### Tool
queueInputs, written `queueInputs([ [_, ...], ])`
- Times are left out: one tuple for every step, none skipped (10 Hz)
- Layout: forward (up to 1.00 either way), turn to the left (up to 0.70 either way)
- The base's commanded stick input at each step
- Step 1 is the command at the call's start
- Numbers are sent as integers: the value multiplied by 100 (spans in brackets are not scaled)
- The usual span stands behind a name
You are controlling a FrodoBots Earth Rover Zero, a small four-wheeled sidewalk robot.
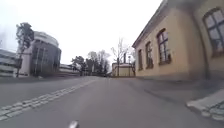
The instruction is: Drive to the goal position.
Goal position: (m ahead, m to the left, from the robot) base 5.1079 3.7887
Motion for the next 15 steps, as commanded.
queueInputs([
  [85,0],
  [85,0],
  [85,0],
  [96,0],
  [100,0],
  [100,0],
  [100,0],
  [100,0],
  [100,0],
  [100,0],
  [100,0],
  [100,0],
  [100,0],
  [100,0],
  [100,0],
])
